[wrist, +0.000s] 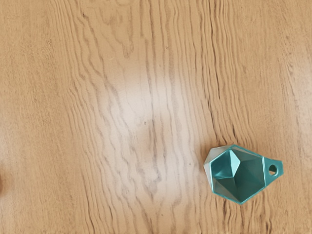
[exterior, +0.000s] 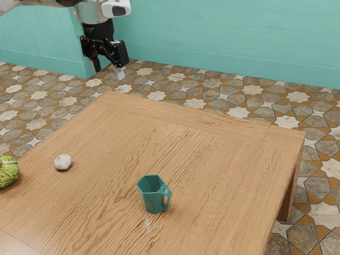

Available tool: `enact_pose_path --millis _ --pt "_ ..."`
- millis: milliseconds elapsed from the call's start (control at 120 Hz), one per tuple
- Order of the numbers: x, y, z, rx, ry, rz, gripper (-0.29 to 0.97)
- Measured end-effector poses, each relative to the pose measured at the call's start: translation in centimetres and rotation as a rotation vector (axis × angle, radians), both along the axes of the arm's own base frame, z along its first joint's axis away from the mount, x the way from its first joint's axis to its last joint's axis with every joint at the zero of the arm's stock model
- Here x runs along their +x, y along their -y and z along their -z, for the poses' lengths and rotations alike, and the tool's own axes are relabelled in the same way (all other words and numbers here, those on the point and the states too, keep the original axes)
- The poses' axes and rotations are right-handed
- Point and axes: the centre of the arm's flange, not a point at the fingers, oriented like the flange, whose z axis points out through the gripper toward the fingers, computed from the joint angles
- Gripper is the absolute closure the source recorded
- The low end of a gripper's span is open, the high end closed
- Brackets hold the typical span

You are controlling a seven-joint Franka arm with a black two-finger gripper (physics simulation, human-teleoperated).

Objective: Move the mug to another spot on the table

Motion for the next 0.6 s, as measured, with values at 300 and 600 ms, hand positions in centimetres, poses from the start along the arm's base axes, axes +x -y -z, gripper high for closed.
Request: enact_pose_path --millis 300,600 --pt "1.4 7.8 8.6 0.038 -0.133 0.146 0.0" --pt "0.0 14.2 24.7 0.028 -0.232 0.451 0.0"
